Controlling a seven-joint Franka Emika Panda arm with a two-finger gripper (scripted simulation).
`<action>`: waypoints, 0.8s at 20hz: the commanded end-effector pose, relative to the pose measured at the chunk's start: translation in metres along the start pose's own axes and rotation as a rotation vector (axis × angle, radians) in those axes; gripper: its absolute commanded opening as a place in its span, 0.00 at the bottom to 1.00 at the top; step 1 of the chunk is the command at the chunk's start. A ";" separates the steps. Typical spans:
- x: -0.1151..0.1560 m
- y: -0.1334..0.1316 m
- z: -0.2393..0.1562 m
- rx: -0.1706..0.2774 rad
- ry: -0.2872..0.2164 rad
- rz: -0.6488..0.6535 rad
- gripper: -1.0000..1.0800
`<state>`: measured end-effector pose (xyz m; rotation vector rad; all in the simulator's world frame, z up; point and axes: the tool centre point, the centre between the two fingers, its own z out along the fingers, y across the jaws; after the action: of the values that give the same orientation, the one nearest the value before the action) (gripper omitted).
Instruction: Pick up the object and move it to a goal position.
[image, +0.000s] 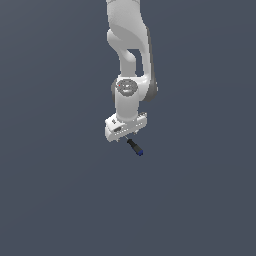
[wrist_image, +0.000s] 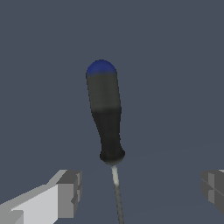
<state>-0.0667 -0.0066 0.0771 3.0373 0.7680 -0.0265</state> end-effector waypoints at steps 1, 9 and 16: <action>-0.002 -0.007 0.005 0.001 0.007 -0.052 0.96; -0.005 -0.018 0.014 0.003 0.018 -0.134 0.96; -0.005 -0.018 0.019 0.003 0.018 -0.133 0.96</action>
<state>-0.0799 0.0068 0.0609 2.9879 0.9694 -0.0008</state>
